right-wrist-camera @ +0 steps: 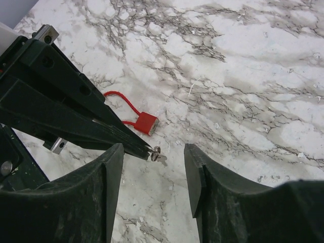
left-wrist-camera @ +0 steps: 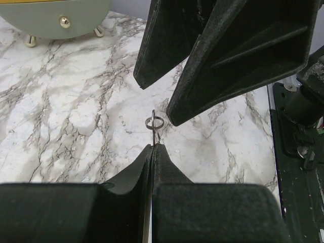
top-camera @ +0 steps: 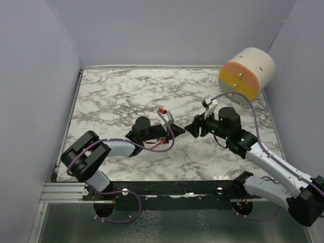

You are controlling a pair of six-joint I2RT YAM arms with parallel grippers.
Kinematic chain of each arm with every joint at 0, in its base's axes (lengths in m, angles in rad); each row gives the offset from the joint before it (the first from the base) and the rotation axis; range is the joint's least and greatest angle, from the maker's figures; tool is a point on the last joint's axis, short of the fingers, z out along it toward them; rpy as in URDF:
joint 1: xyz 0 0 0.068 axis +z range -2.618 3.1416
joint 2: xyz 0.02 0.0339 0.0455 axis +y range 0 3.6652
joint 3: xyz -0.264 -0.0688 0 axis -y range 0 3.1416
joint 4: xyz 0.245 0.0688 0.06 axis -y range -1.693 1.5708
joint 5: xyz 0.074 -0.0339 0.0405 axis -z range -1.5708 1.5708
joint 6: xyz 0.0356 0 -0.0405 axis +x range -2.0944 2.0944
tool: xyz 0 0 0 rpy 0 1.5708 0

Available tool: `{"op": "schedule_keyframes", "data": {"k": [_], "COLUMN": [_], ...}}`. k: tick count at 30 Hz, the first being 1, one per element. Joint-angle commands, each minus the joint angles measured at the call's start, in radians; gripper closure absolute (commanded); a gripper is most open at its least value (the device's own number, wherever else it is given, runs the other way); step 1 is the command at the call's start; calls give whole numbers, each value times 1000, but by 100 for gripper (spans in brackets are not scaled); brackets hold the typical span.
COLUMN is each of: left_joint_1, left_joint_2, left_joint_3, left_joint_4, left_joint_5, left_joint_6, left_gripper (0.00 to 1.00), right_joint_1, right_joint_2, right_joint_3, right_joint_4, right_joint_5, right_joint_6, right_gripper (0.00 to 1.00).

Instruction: Unlock with the key

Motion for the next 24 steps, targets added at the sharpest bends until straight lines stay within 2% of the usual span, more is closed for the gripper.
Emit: {"op": "schedule_keyframes", "data": {"k": [1, 6, 18, 24], "left_joint_1": [2, 11, 92, 102], "left_joint_2": [3, 8, 71, 76], "left_joint_3": [31, 56, 113, 106], "left_joint_4": [32, 11, -2, -2], "left_joint_5": [24, 76, 227, 215], "left_joint_6": [-17, -58, -242, -259], "left_gripper": [100, 100, 100, 100], "right_joint_1": [3, 3, 1, 1], "right_joint_2": [-1, 4, -16, 11], "right_joint_3": [-20, -25, -14, 0], "right_joint_4": [50, 65, 85, 93], "right_joint_5": [20, 11, 58, 94], "right_joint_6": [8, 15, 68, 101], "right_gripper": [51, 58, 59, 61]}}
